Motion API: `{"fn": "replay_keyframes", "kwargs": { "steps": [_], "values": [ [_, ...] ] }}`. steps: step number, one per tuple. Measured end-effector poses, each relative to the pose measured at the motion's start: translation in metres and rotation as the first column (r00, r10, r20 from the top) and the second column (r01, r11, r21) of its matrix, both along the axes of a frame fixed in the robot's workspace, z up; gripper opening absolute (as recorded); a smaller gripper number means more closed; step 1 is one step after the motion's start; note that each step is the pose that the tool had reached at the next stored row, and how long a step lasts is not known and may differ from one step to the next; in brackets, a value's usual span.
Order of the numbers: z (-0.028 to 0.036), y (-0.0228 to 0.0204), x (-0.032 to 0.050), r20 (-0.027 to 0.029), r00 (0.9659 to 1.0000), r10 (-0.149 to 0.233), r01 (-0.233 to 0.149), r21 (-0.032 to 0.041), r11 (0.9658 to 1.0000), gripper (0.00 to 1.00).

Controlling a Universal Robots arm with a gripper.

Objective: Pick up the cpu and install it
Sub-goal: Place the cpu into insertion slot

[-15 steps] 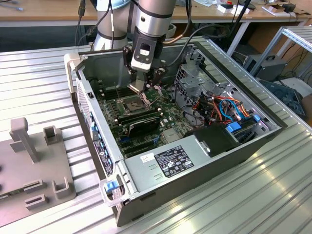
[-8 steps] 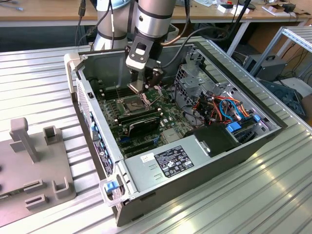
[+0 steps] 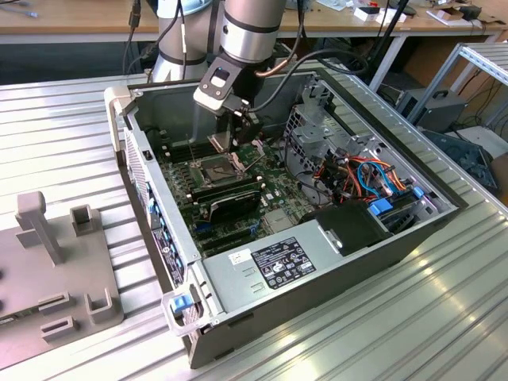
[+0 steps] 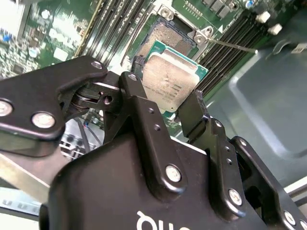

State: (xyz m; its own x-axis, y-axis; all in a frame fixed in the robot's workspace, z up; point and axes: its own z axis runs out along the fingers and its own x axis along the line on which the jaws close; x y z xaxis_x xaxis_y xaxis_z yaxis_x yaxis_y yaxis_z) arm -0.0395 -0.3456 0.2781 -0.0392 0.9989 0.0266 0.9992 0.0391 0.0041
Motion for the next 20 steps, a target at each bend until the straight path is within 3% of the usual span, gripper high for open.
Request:
{"fn": "replay_keyframes", "kwargs": {
  "steps": [3,7,9,11,13,20],
  "values": [
    [-0.0009,0.0000,0.0000,-0.0001,0.9978,-0.066,0.066,-0.0002,0.9978,0.55],
    [-0.0011,0.0000,0.0000,0.0001,0.9978,-0.067,0.067,0.0006,0.9978,0.55],
    [-0.0016,0.0000,-0.0004,0.0097,0.9977,-0.067,0.067,0.0025,0.9978,0.55],
    [-0.0024,0.0000,-0.0018,0.0271,0.9975,-0.065,0.065,0.0044,0.9979,0.55],
    [-0.0032,0.0000,-0.0035,0.0369,0.9973,-0.063,0.063,0.0051,0.9980,0.55],
    [-0.0048,0.0000,-0.0040,0.0391,0.9973,-0.063,0.063,0.0053,0.9980,0.55]
  ]
}}
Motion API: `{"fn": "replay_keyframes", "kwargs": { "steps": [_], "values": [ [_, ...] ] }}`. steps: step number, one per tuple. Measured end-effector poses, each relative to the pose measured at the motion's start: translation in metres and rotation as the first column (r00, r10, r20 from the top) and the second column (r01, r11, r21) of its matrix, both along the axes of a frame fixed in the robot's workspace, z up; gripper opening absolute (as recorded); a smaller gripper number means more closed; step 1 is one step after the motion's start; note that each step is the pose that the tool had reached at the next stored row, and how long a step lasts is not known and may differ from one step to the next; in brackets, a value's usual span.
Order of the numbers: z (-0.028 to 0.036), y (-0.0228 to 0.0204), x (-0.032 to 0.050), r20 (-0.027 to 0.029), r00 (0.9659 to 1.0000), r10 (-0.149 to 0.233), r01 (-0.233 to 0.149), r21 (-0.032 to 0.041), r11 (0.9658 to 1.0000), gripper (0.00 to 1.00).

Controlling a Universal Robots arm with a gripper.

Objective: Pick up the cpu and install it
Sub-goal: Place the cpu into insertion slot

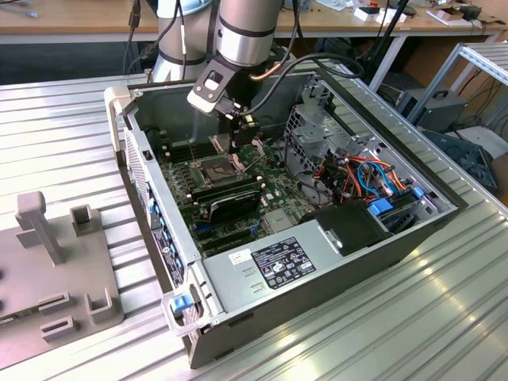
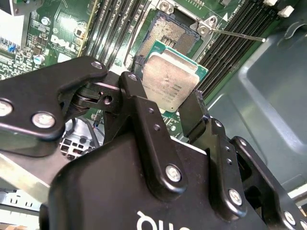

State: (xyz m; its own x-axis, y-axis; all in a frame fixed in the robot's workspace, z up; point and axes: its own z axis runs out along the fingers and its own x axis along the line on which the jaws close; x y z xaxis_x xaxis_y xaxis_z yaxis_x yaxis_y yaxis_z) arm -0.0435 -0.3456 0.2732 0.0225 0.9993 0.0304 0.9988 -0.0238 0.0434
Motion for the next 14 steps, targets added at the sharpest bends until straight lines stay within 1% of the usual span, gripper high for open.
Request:
{"fn": "replay_keyframes", "kwargs": {
  "steps": [6,13,14],
  "values": [
    [-0.0084,0.0000,-0.0010,0.0000,0.9999,0.011,-0.011,0.0007,0.9999,0.55],
    [-0.0240,0.0000,-0.0012,0.0001,0.9998,0.019,-0.019,0.0007,0.9998,0.55],
    [-0.0252,0.0000,-0.0012,0.0001,0.9998,0.019,-0.019,0.0007,0.9998,0.55]
  ]
}}
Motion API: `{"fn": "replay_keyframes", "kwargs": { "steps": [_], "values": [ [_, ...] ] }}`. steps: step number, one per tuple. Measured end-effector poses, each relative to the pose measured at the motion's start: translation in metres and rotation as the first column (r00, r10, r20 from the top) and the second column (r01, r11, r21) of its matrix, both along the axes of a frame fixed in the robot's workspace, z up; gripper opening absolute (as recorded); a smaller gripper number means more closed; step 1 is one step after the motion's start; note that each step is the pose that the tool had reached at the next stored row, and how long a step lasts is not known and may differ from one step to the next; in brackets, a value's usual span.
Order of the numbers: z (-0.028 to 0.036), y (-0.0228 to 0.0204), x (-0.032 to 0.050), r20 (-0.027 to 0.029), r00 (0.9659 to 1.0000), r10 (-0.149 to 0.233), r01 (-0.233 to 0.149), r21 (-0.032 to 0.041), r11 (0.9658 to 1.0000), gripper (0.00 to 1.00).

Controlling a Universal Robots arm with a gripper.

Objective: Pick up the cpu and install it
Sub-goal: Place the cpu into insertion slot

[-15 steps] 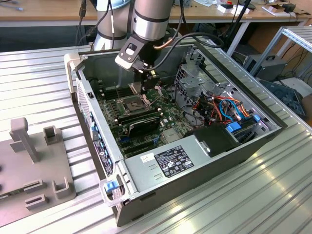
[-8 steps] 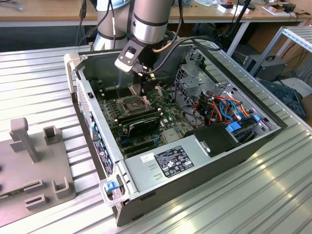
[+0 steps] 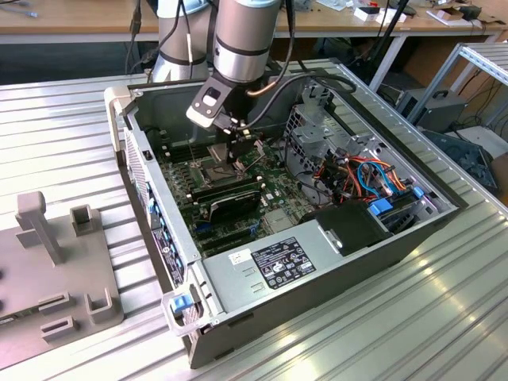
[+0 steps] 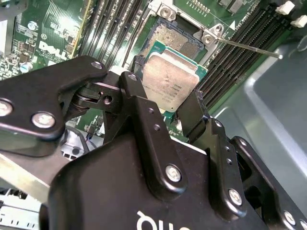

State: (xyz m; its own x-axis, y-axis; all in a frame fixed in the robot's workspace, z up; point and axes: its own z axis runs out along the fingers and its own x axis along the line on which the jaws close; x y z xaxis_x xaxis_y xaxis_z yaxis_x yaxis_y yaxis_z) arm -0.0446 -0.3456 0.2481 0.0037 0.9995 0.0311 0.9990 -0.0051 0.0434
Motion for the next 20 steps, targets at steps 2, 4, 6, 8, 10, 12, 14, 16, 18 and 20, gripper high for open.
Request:
{"fn": "replay_keyframes", "kwargs": {
  "steps": [2,4,6,8,10,12,14,16,18,20],
  "values": [
    [-0.0011,0.0000,0.0000,0.0000,1.0000,0.000,0.000,-0.0001,1.0000,0.55],
    [-0.0038,0.0000,0.0000,0.0000,1.0000,0.000,0.000,0.0000,1.0000,0.55],
    [-0.0057,0.0000,0.0000,-0.0001,1.0000,0.000,0.000,-0.0001,1.0000,0.55],
    [-0.0092,0.0000,0.0000,-0.0001,1.0000,0.000,0.000,-0.0001,1.0000,0.55],
    [-0.0116,0.0000,0.0000,-0.0002,1.0000,0.000,0.000,-0.0001,1.0000,0.55],
    [-0.0119,0.0000,0.0000,-0.0003,1.0000,0.000,0.000,-0.0003,1.0000,0.55],
    [-0.0124,0.0000,0.0000,-0.0001,1.0000,0.000,0.000,0.0000,1.0000,0.55],
    [-0.0162,0.0001,-0.0013,-0.0001,1.0000,0.000,0.000,-0.0008,1.0000,0.55],
    [-0.0182,0.0002,-0.0020,-0.0002,1.0000,0.000,0.000,-0.0010,1.0000,0.55],
    [-0.0205,0.0005,-0.0033,-0.0001,1.0000,0.000,0.000,-0.0010,1.0000,0.55]
  ]
}}
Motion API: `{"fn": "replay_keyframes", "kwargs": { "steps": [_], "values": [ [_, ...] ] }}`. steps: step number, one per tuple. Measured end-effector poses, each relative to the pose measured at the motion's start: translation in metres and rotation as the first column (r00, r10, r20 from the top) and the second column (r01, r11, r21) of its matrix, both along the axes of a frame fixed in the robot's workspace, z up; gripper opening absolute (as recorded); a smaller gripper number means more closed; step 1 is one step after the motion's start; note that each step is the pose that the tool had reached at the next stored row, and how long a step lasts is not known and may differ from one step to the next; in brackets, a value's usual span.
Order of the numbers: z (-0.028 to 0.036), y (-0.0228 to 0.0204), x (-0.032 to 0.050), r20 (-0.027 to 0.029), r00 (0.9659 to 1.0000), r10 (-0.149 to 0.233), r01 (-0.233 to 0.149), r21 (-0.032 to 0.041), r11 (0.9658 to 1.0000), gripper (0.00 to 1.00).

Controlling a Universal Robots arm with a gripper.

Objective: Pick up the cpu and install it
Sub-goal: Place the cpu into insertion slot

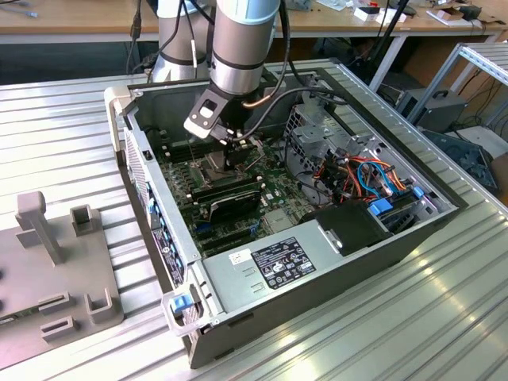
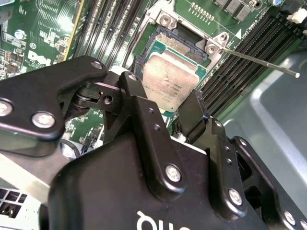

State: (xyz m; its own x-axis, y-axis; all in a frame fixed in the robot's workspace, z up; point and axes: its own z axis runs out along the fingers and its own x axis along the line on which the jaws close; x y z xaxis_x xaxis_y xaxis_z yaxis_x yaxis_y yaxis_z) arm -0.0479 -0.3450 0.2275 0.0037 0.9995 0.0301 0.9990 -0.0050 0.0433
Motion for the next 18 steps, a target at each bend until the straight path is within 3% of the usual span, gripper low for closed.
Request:
{"fn": "replay_keyframes", "kwargs": {
  "steps": [8,18],
  "values": [
    [-0.0131,0.0001,-0.0010,-0.0001,1.0000,0.000,0.000,0.0000,1.0000,0.55],
    [-0.0175,0.0001,-0.0009,-0.0001,1.0000,0.000,0.000,-0.0001,1.0000,0.55]
  ]
}}
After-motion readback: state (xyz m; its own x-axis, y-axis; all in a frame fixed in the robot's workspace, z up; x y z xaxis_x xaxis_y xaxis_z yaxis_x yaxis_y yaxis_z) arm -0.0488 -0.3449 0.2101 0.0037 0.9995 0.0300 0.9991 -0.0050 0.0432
